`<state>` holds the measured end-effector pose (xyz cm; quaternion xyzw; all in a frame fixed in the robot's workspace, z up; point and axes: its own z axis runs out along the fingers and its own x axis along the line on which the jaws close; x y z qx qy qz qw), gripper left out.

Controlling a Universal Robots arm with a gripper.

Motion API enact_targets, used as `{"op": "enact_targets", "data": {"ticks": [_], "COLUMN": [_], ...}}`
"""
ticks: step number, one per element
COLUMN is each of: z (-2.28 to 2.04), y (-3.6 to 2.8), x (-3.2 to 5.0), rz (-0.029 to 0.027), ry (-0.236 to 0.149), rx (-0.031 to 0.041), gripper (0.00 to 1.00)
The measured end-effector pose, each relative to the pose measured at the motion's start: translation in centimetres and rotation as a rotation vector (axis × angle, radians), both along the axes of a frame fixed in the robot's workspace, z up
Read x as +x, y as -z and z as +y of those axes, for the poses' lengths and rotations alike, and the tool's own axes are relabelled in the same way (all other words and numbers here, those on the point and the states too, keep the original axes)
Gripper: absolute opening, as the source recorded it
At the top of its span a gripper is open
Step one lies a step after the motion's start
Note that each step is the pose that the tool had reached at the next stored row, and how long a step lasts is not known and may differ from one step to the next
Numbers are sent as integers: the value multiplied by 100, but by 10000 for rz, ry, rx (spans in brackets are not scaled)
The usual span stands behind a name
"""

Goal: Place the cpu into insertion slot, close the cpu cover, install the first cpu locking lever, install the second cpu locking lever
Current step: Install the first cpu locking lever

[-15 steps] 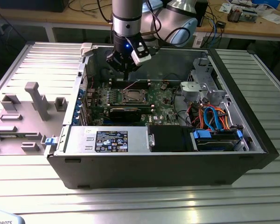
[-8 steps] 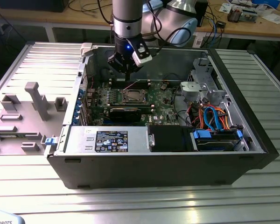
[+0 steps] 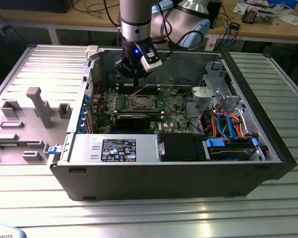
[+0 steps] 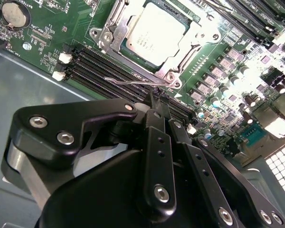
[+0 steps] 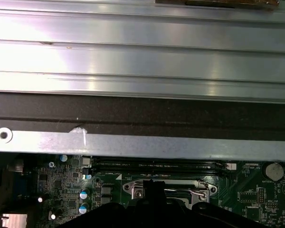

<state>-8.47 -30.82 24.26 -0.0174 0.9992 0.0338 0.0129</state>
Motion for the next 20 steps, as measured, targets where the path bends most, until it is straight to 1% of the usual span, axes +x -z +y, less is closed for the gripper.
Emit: {"op": "enact_targets", "data": {"ticks": [7,9,13,20], "z": [0,-4,-5,-5], "y": [3,21,32,35], "x": [0,0,12,17], "rz": [0,-1,-1,-1], "ry": [0,1,11,12], "rx": [0,1,2,1], "gripper": [11,11,11,11]}}
